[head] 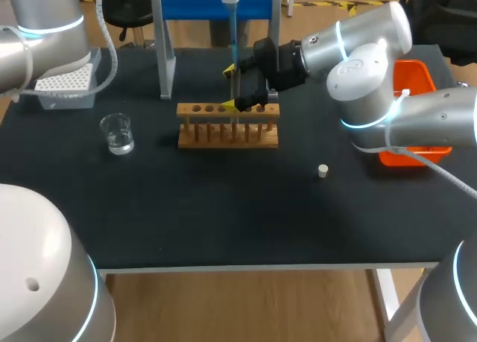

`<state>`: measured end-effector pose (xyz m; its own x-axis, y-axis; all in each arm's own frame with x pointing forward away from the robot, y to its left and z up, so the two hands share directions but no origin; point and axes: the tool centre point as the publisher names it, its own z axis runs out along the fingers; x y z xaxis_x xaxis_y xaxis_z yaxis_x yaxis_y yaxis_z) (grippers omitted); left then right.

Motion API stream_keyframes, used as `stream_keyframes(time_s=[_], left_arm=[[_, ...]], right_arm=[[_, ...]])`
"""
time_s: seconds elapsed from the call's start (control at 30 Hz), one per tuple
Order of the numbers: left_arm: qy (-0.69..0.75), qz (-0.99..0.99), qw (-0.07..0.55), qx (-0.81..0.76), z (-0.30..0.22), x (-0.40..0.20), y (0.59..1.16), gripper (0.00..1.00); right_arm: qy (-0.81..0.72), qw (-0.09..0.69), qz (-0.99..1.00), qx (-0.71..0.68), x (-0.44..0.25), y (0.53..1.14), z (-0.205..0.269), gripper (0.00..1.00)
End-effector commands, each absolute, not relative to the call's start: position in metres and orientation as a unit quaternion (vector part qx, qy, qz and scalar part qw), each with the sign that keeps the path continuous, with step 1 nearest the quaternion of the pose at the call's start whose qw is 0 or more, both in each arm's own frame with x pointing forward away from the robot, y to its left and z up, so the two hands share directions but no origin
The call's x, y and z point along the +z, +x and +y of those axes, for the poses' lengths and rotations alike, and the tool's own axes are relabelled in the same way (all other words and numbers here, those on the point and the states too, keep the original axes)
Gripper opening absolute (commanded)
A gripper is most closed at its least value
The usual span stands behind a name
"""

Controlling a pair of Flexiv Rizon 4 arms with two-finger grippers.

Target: Invert the test tube, pick up the pipette, mount the tip to pipette, aspirate from beaker and dispense into the tube, eject the tip, return the pipette, and cap with the stopper.

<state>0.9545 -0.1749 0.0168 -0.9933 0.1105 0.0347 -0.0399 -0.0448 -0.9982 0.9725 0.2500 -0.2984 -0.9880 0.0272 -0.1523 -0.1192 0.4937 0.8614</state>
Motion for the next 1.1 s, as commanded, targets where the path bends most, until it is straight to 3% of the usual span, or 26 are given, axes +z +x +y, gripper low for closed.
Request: stream_keyframes(time_s=[0.03, 1.1], left_arm=[[-0.025, -0.690, 0.052, 0.722, -0.1751, 0.0174, 0.9550, 0.00], [-0.025, -0.690, 0.052, 0.722, -0.1751, 0.0174, 0.9550, 0.00]], right_arm=[[-0.029, 0.070, 0.862, 0.502, -0.2980, 0.9732, 0.2494, 1.00], [-0.026, 0.075, 0.859, 0.505, -0.2964, 0.9746, 0.2496, 1.00]])
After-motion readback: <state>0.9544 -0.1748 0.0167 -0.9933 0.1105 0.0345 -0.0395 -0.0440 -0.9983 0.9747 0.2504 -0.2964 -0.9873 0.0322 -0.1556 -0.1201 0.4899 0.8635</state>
